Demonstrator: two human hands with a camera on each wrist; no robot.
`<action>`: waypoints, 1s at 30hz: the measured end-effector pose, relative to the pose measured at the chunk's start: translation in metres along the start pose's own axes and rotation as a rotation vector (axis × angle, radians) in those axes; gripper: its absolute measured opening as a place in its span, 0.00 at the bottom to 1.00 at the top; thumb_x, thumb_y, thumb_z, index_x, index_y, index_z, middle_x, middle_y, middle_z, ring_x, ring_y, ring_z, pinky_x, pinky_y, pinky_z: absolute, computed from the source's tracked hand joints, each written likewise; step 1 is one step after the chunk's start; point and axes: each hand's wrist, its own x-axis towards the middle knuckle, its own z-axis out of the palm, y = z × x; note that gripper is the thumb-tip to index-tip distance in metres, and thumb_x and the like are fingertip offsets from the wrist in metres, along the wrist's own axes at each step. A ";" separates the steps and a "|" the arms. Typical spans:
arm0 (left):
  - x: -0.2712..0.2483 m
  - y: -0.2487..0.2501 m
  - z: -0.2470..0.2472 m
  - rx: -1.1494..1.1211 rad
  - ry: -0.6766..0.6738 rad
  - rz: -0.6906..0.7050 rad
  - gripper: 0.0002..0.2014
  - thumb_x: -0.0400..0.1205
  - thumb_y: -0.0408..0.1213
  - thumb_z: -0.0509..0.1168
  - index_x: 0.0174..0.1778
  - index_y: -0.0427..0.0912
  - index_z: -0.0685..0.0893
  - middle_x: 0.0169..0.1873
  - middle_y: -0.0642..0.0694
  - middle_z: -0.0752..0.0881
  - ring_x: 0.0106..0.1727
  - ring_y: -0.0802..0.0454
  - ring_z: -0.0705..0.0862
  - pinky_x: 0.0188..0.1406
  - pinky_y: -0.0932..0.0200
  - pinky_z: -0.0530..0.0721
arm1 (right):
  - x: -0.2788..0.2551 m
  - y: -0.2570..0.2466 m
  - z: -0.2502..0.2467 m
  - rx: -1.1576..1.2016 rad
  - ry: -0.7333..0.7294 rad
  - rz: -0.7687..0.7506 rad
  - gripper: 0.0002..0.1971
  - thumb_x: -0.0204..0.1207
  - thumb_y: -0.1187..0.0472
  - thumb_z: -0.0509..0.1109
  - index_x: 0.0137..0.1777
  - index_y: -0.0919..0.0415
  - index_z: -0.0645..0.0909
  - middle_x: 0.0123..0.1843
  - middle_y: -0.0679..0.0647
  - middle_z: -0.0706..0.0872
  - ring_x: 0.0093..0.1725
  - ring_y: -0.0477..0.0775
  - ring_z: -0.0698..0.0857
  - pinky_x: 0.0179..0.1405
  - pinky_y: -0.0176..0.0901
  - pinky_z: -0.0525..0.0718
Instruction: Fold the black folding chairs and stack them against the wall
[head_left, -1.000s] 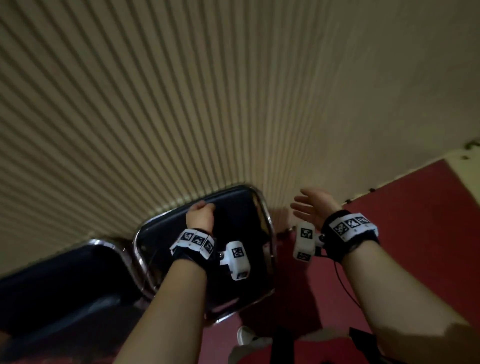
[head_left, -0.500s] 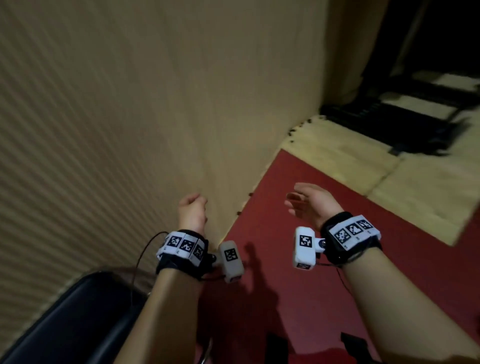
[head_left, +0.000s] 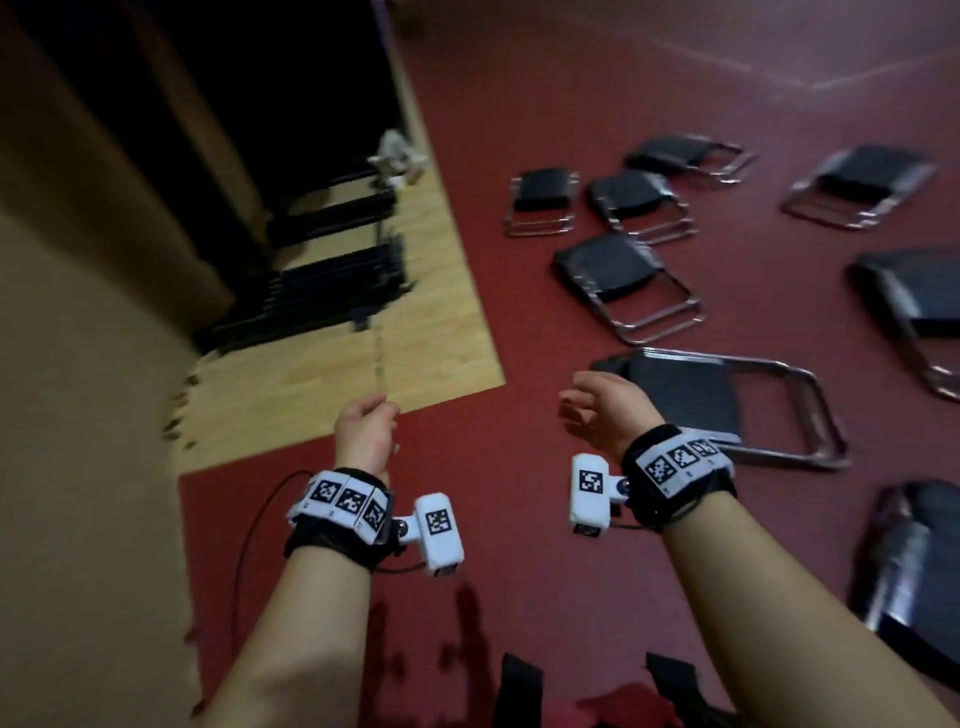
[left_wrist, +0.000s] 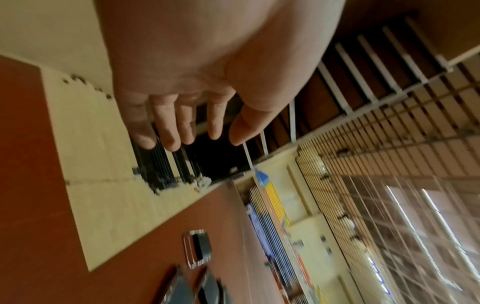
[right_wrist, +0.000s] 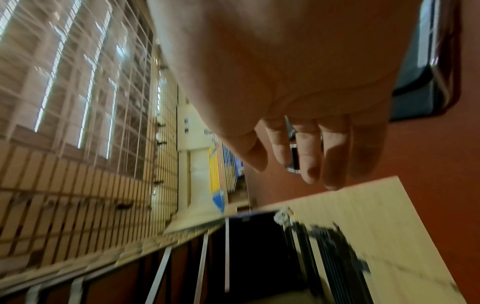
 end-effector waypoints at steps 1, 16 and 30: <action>0.006 0.003 0.024 0.016 -0.045 0.009 0.10 0.83 0.33 0.68 0.60 0.45 0.84 0.49 0.44 0.87 0.52 0.48 0.86 0.47 0.48 0.82 | 0.002 -0.004 -0.018 0.037 0.046 -0.003 0.03 0.81 0.63 0.67 0.52 0.57 0.78 0.37 0.57 0.84 0.30 0.57 0.84 0.34 0.44 0.81; 0.152 0.040 0.232 0.093 -0.502 0.028 0.10 0.83 0.30 0.65 0.59 0.43 0.84 0.45 0.47 0.85 0.49 0.50 0.84 0.38 0.53 0.80 | 0.126 -0.058 -0.063 0.184 0.452 -0.072 0.03 0.82 0.64 0.66 0.51 0.58 0.80 0.42 0.60 0.85 0.39 0.62 0.86 0.40 0.48 0.82; 0.225 0.058 0.406 0.258 -0.856 -0.034 0.11 0.82 0.26 0.63 0.58 0.39 0.83 0.35 0.45 0.82 0.35 0.52 0.78 0.28 0.59 0.71 | 0.186 -0.092 -0.099 0.356 0.782 -0.062 0.03 0.83 0.64 0.64 0.53 0.57 0.78 0.41 0.59 0.85 0.37 0.59 0.85 0.44 0.49 0.83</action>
